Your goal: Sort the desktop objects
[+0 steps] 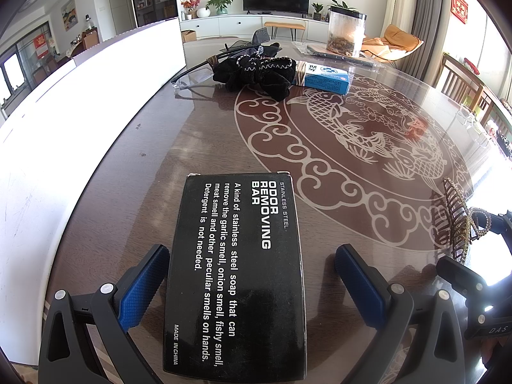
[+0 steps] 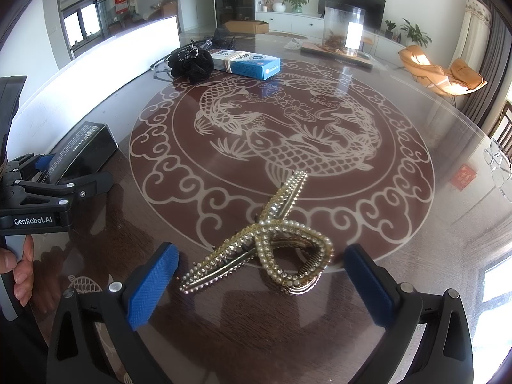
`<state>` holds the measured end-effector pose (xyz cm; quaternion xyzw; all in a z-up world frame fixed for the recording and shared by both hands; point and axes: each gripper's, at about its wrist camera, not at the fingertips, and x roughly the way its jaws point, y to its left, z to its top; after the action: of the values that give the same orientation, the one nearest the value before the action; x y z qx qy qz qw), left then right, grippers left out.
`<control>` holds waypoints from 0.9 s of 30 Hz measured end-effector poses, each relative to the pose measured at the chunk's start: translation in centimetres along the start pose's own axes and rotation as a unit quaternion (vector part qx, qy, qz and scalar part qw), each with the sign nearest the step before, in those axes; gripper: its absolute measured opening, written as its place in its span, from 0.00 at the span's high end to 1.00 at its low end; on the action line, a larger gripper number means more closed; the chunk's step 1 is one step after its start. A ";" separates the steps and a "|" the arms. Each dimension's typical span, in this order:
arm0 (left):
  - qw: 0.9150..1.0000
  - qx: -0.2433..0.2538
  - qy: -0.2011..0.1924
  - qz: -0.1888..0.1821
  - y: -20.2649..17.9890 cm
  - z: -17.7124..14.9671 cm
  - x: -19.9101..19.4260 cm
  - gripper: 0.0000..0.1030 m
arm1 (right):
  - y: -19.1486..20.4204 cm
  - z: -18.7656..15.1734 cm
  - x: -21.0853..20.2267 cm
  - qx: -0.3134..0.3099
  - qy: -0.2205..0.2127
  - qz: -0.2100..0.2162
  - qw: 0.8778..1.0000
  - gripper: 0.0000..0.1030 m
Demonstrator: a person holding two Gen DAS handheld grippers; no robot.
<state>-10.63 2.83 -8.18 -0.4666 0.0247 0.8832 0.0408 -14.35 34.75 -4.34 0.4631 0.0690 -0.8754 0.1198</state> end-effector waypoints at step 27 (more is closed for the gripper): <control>0.989 0.033 0.022 -0.142 5.1 -0.4 -4.0 0.00 | -0.4 0.0 -0.3 -0.006 0.004 0.030 1.000 0.00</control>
<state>-8.54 -2.53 -5.11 -0.4830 -0.0117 0.8567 0.1806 -14.34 35.22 -4.10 0.4682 0.0603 -0.8689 0.1487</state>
